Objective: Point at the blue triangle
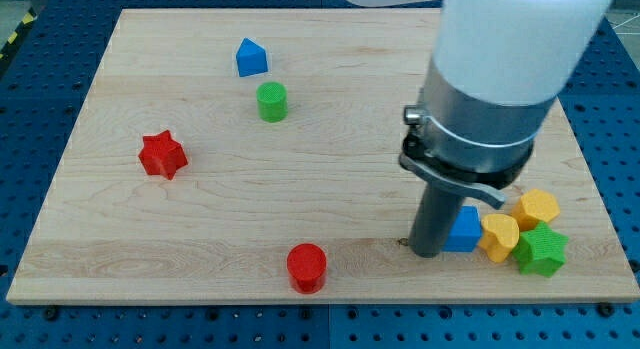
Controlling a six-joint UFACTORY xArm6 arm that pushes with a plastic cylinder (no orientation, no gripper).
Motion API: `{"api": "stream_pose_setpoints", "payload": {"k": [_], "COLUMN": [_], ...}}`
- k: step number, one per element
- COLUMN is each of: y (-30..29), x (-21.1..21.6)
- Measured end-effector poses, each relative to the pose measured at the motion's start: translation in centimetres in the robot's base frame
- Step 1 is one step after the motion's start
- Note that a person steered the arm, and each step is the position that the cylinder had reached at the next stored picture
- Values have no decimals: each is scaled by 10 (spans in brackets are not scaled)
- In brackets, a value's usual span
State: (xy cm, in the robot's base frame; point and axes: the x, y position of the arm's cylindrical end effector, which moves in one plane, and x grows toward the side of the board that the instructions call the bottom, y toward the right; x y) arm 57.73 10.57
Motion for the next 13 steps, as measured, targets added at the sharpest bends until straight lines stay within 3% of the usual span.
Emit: {"api": "stream_pose_setpoints", "payload": {"k": [2, 4, 7, 9, 12, 13], "y": [21, -12, -35, -44, -55, -86], "x": [1, -12, -145, -151, -307, -334]}}
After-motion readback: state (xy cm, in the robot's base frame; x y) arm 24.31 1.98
